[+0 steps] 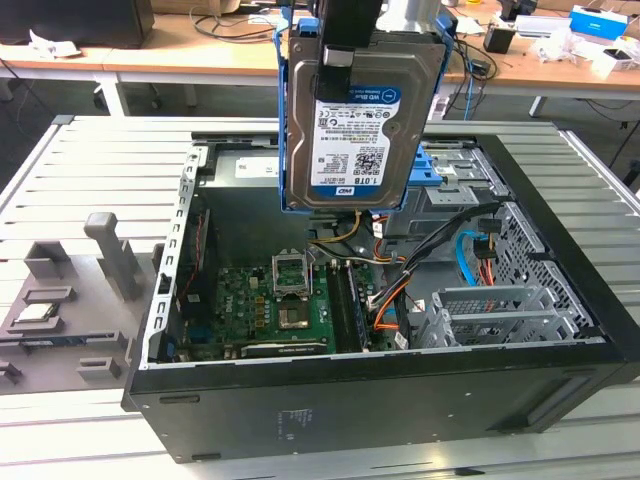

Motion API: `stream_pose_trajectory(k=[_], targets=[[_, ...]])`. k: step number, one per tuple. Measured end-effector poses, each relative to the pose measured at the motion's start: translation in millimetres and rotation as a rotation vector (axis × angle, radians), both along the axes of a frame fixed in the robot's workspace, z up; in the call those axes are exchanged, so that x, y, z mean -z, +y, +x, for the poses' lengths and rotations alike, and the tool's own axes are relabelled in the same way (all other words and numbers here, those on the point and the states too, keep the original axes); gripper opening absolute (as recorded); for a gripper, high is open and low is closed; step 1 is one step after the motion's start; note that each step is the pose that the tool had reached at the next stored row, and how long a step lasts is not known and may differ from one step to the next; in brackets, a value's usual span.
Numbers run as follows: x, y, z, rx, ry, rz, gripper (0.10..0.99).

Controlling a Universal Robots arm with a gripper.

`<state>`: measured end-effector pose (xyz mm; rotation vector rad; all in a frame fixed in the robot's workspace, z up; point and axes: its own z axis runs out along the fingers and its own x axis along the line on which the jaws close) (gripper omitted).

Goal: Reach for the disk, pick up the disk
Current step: 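Pick up the disk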

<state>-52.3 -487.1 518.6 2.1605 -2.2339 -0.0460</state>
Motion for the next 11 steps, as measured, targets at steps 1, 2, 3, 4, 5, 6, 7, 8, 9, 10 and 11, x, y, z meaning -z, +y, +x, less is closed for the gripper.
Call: stream_pose_trajectory(k=[1, 2, 3, 4, 5, 6, 7, 8, 9, 10, 11], targets=[[0.0, -2.1, 0.0, 0.0, 0.0, 0.0, 0.365], [0.0, -4.5, 0.0, 0.0, 0.0, 0.0, 0.365], [0.0, -5.9, 0.0, 0.0, 0.0, 0.0, 0.365], [0.0, -7.0, 0.0, 0.0, 0.0, 0.0, 0.365], [0.0, -8.2, 0.0, 0.0, 0.0, 0.0, 0.365], [0.0, -9.5, 0.0, 0.0, 0.0, 0.0, 0.365], [0.0, -11.8, 0.0, 0.0, 0.0, 0.0, 0.365], [0.0, -13.9, 0.0, 0.0, 0.0, 0.0, 0.365], [0.0, -15.4, 0.0, 0.0, 0.0001, 0.0, 0.365], [0.0, -16.7, 0.0, 0.0, 0.0, 0.0, 0.365], [0.0, -18.9, 0.0, 0.0, 0.0001, 0.0, 0.365]])
